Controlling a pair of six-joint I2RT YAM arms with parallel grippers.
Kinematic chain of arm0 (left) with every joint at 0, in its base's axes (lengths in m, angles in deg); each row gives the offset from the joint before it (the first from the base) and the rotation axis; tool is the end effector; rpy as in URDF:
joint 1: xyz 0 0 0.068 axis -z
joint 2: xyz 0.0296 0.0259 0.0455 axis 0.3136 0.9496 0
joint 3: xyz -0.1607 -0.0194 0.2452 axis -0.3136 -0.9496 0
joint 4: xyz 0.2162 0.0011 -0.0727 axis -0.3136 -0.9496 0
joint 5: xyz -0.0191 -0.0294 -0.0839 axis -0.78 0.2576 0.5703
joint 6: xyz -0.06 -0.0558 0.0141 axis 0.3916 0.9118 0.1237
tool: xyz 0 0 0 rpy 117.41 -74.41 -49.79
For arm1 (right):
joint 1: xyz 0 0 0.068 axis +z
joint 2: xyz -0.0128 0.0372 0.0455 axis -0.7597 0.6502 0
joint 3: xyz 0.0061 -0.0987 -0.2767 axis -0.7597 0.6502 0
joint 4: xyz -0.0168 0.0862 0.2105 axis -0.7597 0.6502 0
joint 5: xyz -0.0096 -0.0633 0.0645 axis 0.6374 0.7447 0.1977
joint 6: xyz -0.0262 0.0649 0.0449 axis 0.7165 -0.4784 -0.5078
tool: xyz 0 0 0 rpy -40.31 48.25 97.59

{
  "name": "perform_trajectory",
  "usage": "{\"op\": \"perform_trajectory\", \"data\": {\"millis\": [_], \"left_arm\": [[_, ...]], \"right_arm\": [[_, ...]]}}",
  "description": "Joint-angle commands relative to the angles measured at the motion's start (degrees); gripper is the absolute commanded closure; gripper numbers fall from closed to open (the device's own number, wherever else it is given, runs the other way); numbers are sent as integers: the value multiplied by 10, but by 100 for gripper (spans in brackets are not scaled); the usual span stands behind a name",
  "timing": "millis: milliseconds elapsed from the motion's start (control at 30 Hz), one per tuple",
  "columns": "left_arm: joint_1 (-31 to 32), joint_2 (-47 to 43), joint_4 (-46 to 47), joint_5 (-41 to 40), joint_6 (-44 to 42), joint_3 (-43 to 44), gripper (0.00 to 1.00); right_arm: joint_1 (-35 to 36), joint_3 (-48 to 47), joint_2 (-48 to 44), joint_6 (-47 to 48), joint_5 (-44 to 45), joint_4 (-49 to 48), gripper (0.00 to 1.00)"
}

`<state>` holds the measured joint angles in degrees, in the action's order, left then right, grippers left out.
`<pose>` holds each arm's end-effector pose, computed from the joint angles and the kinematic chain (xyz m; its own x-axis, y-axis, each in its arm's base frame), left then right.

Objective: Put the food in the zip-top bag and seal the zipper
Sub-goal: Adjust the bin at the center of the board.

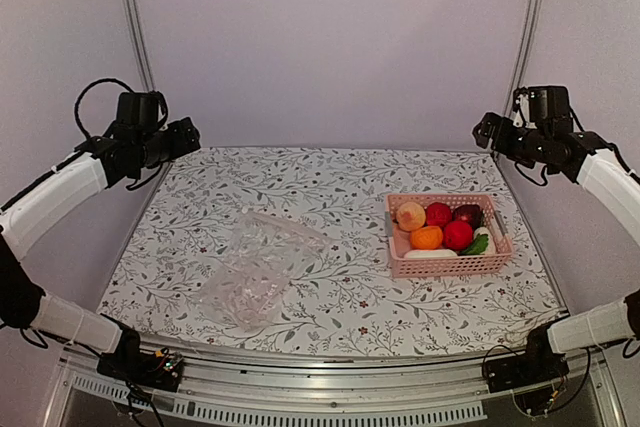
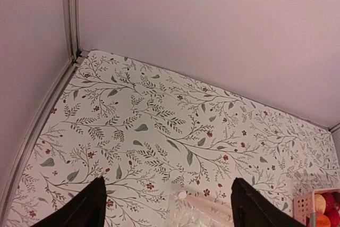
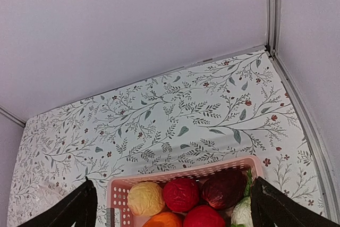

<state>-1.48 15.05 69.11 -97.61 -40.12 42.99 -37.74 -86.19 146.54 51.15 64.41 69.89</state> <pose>0.2783 -0.0628 0.3533 -0.4097 -0.3580 -0.8390 -0.1790 0.9334 -0.3109 0.2606 0.0468 0.3697 -0.4820 0.2827 -0.8293 0.0685 0.9558 0.2860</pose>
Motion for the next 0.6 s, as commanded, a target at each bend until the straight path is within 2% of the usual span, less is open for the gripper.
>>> {"op": "perform_trajectory", "data": {"millis": [0,67,267,467,567], "left_arm": [[0,13,7,74,-4,-6,24],[8,16,6,87,-15,-8,27],[38,31,-50,92,-35,9,28],[54,40,-101,104,-14,17,30],[58,41,-110,129,-4,9,36]], "right_arm": [[-4,37,-38,-5,-98,-47,1],[1,39,-38,37,-148,-49,7],[60,-64,82,58,-114,69,20],[121,-143,210,39,-117,121,32],[157,-186,269,40,-102,151,38]]}}
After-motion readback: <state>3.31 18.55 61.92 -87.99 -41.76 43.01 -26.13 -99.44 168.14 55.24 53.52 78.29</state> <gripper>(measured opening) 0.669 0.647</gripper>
